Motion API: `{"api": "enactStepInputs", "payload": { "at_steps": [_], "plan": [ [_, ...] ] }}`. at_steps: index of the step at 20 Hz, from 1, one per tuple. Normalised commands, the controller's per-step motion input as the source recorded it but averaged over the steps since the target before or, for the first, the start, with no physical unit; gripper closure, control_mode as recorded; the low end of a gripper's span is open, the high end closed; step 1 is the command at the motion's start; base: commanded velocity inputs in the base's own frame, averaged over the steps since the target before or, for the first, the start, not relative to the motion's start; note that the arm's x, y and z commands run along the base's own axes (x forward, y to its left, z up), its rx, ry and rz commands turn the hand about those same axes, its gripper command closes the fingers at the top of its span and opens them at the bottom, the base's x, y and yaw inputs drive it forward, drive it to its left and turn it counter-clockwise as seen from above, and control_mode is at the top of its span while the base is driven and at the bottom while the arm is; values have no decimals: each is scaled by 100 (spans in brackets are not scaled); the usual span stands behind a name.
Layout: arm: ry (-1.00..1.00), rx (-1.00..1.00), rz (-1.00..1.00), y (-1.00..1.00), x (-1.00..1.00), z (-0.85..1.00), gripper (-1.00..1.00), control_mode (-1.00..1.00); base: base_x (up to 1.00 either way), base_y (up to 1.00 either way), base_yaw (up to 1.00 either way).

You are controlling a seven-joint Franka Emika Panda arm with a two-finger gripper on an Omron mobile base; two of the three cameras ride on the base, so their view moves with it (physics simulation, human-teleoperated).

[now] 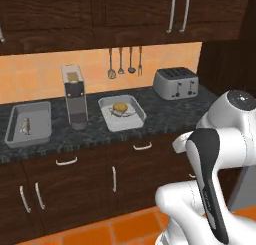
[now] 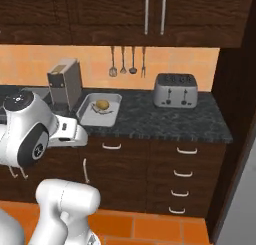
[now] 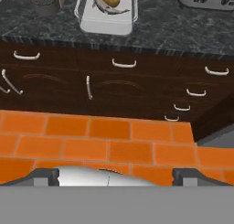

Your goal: Place one potato and one fish in each tupperware on the nearby counter, to pack two identical lunches.

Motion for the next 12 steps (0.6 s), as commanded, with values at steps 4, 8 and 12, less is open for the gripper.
{"api": "enactStepInputs", "payload": {
  "at_steps": [4,8,12],
  "plan": [
    [0,0,0,0,0,0,-100,100,-56,-100,0],
    [0,0,0,0,0,0,-100,100,-6,-100,-1],
    [0,0,0,0,0,0,-100,100,0,-100,0]
  ]
}}
